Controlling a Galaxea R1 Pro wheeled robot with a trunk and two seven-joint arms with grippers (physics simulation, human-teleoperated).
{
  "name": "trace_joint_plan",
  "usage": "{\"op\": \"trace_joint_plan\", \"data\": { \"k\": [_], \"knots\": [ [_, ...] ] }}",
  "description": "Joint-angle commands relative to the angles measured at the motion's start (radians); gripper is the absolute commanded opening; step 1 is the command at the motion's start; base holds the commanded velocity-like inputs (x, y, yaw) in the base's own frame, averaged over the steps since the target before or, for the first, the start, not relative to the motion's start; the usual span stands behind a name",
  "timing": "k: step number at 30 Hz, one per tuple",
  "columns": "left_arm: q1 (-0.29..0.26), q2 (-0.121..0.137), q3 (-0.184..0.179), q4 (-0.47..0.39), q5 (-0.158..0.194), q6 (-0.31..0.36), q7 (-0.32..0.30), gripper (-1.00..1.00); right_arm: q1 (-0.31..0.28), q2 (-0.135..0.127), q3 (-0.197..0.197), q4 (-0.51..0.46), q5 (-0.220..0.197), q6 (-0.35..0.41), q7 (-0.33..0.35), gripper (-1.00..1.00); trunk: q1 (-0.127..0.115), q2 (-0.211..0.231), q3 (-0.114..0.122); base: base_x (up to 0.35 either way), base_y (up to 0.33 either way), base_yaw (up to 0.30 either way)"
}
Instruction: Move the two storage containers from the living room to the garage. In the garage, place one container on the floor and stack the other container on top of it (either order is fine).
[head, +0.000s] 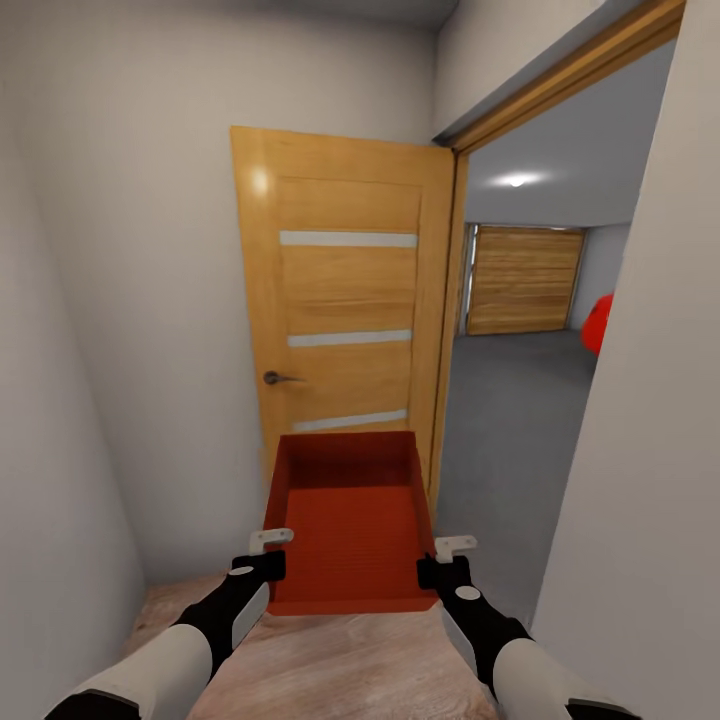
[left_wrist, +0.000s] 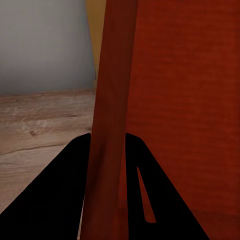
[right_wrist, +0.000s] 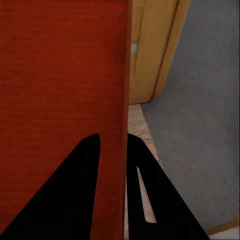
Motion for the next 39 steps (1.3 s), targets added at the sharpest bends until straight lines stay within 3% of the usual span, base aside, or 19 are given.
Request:
{"op": "trace_joint_plan", "data": {
  "k": [1,12,27,39],
  "knots": [
    [-0.001,0.0,0.026,-0.005,0.004,-0.057,0.014,-1.0,0.0,0.019,-0.017,0.003,0.007,-0.004,0.016,-1.0,0.0,-0.001,0.0,0.0,0.0,-0.286],
    [-0.001,0.0,0.026,-0.005,0.004,-0.057,0.014,-1.0,0.0,0.019,-0.017,0.004,0.007,-0.004,0.016,-1.0,0.0,-0.001,0.0,0.0,0.014,-0.286],
    [-0.001,0.0,0.026,-0.005,0.004,-0.057,0.015,-1.0,0.0,0.019,-0.017,0.003,0.007,-0.004,0.016,-1.0,0.0,-0.001,0.0,0.0,0.176,-0.284],
    [-0.001,0.0,0.026,-0.005,0.004,-0.057,0.015,-1.0,0.0,0.019,-0.017,0.004,0.007,-0.004,0.018,-1.0,0.0,-0.001,0.0,0.0,0.016,-0.042]
  ]
}}
